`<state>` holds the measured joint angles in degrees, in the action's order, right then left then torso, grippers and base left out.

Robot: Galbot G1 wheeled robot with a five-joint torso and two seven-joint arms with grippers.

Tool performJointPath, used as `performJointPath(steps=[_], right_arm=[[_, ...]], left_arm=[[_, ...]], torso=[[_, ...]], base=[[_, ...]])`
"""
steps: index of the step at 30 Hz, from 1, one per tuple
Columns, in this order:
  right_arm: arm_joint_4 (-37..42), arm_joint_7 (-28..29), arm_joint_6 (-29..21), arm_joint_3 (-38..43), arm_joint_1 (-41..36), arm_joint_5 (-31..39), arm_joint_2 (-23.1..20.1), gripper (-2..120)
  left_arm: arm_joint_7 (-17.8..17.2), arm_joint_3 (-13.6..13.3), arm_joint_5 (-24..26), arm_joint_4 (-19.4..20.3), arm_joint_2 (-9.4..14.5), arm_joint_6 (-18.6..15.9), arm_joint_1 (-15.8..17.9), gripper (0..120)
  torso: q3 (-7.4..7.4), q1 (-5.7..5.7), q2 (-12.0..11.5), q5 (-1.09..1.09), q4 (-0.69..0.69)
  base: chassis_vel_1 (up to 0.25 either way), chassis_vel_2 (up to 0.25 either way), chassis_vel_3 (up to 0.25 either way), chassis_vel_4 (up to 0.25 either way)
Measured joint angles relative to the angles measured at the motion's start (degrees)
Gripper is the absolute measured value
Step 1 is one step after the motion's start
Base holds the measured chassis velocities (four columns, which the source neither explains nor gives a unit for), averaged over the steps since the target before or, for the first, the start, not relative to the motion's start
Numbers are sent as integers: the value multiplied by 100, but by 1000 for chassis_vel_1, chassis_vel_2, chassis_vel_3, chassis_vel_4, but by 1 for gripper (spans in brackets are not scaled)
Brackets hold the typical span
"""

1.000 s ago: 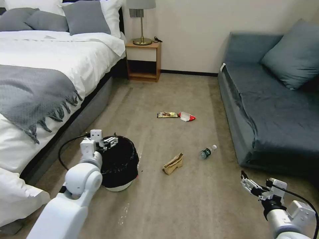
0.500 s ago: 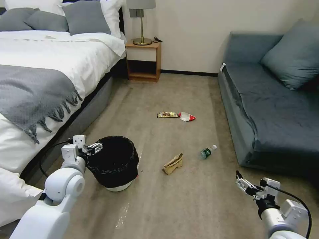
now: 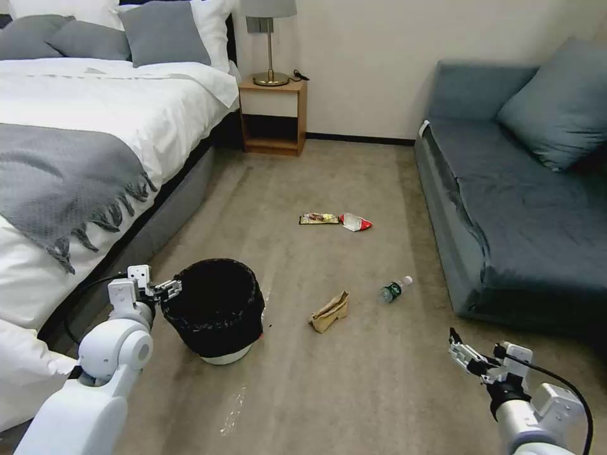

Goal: Pick up the trash bin, then pick up the garbage on the floor and place it into the trash bin.

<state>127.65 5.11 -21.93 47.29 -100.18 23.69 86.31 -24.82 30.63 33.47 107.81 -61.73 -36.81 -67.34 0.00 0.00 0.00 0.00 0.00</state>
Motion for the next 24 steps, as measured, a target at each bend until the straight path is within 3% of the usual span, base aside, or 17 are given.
performJointPath(steps=[7, 24], right_arm=[[-64, -9, 30, 46, -5, -37, -15, 100], [-244, -18, 101, 23, 42, -111, -26, 100]], left_arm=[[-44, -218, -42, -572, -173, 23, 310, 98], [-154, -490, -62, -1133, -431, -133, 584, 98]], torso=[[0, 0, 0, 1, 0], [0, 0, 0, 1, 0]], base=[[0, 0, 0, 0], [0, 0, 0, 0]])
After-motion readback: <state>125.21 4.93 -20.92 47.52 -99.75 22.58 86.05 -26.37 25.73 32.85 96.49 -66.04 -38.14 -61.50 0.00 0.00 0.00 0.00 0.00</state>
